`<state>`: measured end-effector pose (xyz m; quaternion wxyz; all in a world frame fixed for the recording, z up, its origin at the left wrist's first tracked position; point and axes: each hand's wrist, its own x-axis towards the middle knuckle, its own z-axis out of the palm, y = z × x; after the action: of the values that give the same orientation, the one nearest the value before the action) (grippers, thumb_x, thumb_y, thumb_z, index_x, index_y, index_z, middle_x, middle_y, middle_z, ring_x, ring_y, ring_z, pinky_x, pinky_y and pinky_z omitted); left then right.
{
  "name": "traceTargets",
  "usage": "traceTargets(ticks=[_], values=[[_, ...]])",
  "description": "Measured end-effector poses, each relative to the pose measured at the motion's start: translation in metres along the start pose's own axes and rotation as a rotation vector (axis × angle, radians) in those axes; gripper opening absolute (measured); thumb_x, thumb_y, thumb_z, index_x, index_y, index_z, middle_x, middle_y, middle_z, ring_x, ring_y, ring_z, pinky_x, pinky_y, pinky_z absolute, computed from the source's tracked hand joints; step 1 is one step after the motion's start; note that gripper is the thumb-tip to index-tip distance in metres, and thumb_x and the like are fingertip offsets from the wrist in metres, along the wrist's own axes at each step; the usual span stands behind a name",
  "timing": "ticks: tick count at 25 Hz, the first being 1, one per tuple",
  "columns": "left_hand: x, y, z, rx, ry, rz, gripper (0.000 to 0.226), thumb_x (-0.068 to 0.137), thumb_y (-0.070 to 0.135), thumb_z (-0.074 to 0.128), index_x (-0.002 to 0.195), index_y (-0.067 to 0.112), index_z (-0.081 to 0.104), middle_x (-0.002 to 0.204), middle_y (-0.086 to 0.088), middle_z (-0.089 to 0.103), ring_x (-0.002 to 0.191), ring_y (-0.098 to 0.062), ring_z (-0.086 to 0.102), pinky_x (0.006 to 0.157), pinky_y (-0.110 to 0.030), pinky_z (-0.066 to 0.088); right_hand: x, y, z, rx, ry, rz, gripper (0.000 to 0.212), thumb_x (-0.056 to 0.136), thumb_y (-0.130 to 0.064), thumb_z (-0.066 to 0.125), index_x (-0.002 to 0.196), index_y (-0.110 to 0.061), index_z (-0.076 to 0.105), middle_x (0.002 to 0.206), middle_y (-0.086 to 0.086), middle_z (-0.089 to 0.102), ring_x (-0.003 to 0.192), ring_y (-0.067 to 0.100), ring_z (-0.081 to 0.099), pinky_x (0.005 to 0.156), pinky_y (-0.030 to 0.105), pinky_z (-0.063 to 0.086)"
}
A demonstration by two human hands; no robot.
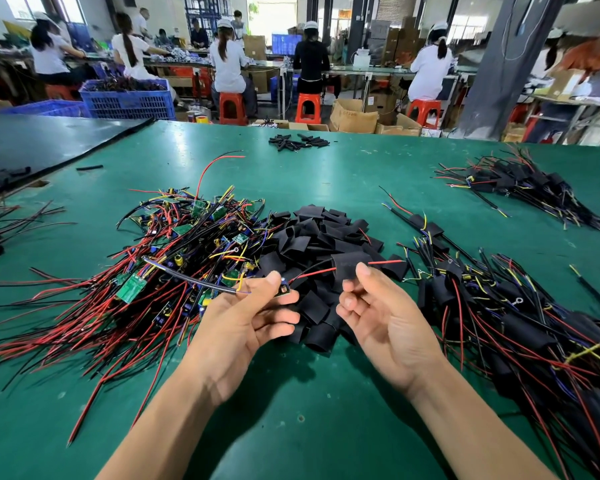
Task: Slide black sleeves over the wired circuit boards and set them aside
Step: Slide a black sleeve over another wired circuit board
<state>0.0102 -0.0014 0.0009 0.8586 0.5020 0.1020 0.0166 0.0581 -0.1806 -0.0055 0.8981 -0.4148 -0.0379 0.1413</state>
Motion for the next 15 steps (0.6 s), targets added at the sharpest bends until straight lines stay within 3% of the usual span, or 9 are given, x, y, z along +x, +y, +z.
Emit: traceTargets(ticks=[3,7,8,11,15], values=[[-0.0005,-0.0005,0.0006,0.025,0.014,-0.039,0.030,0.070,0.035,0.075,0.084,0.013,0.059,0.083,-0.015,0.073,0.056,-0.017,0.065,0.050,-0.022,0.055,0.0001,-0.0030,-0.0011,0.090,0.027,0.067,0.022,0.071,-0.025,0.077,0.082,-0.012,0.063,0.073,0.006,0.063,0.057,0.014,0.055,0.063,0.026,0.054],[-0.0024,-0.0013,0.0018,0.077,-0.047,-0.057,0.022,0.066,0.037,0.079,0.074,0.019,0.069,0.082,-0.015,0.072,0.055,-0.018,0.064,0.050,-0.023,0.054,-0.0007,-0.0007,0.0000,0.099,-0.009,0.066,0.007,0.077,-0.019,0.072,0.072,-0.013,0.071,0.073,0.010,0.063,0.056,0.017,0.054,0.061,0.027,0.054],[-0.0029,-0.0011,0.0023,0.088,-0.068,-0.052,0.018,0.066,0.037,0.079,0.069,0.021,0.071,0.083,-0.015,0.072,0.055,-0.018,0.065,0.050,-0.023,0.054,-0.0006,-0.0004,-0.0003,0.098,-0.026,0.058,0.005,0.077,-0.018,0.072,0.077,-0.013,0.072,0.074,0.010,0.062,0.057,0.017,0.054,0.062,0.027,0.054],[-0.0030,-0.0027,0.0026,0.137,-0.099,-0.030,0.015,0.067,0.035,0.079,0.070,0.022,0.074,0.085,-0.017,0.072,0.057,-0.019,0.066,0.051,-0.024,0.055,-0.0004,-0.0019,-0.0032,0.086,-0.099,0.048,0.033,0.079,-0.016,0.071,0.112,-0.014,0.072,0.076,0.007,0.061,0.059,0.015,0.053,0.064,0.025,0.052],[-0.0043,-0.0060,0.0036,0.183,-0.109,-0.024,0.024,0.067,0.034,0.080,0.078,0.014,0.070,0.083,-0.019,0.072,0.056,-0.023,0.066,0.051,-0.026,0.054,-0.0001,-0.0042,-0.0044,0.051,-0.169,0.031,0.030,0.077,-0.022,0.072,0.107,-0.016,0.075,0.074,0.005,0.060,0.058,0.015,0.052,0.063,0.024,0.050]])
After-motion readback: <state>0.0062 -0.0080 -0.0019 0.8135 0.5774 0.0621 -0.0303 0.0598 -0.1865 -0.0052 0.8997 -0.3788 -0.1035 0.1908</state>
